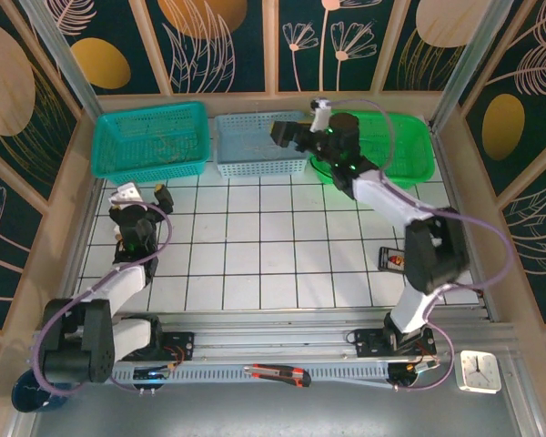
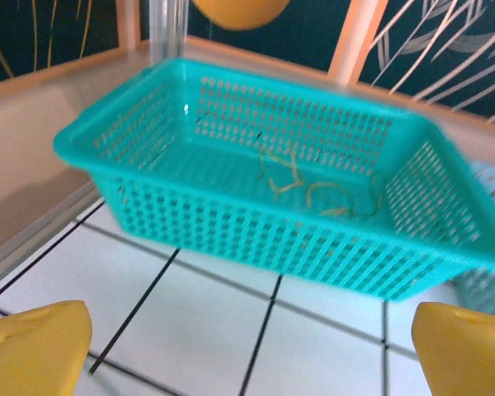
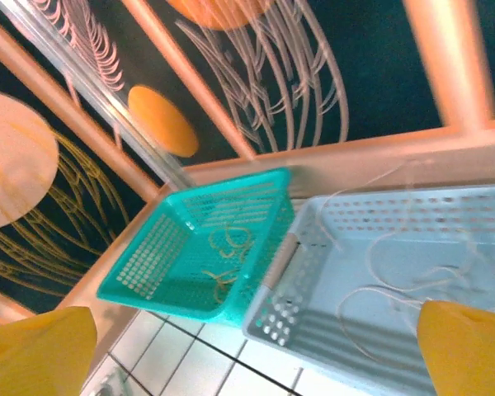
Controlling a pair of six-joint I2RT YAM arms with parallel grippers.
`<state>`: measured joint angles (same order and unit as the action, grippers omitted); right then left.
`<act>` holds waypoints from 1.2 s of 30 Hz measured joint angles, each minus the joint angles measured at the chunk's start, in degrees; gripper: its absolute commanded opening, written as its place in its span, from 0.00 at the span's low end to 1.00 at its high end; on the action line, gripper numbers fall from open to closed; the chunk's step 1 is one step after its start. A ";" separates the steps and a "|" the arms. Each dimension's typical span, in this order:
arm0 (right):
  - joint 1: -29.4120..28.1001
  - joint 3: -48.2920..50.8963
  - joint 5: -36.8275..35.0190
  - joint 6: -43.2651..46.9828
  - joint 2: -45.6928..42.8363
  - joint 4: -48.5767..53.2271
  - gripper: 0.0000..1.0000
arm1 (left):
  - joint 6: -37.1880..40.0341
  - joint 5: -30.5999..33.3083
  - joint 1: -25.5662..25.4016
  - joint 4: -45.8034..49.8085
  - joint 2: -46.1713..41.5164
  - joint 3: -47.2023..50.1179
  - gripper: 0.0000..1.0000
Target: Untangle the cables
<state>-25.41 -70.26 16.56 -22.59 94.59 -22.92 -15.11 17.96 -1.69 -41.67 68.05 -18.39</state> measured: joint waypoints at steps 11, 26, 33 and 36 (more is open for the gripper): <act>17.94 45.42 -23.43 13.99 -27.26 -7.41 0.99 | 5.16 1.79 0.00 -20.37 12.00 5.99 0.99; 27.21 58.75 -19.89 19.58 -4.63 -46.93 0.99 | 10.43 -8.35 0.28 -31.65 19.34 6.36 0.99; 26.18 58.66 -19.65 20.63 -4.63 -51.06 0.99 | 10.47 -9.18 0.68 -31.32 19.34 5.62 0.99; 26.40 58.64 -19.02 20.63 -4.63 -51.08 0.99 | 10.47 -9.16 0.68 -31.34 19.34 5.62 0.99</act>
<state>0.99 -11.62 -2.46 -1.96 89.95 -74.00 -4.64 8.80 -1.02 -73.01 87.39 -12.78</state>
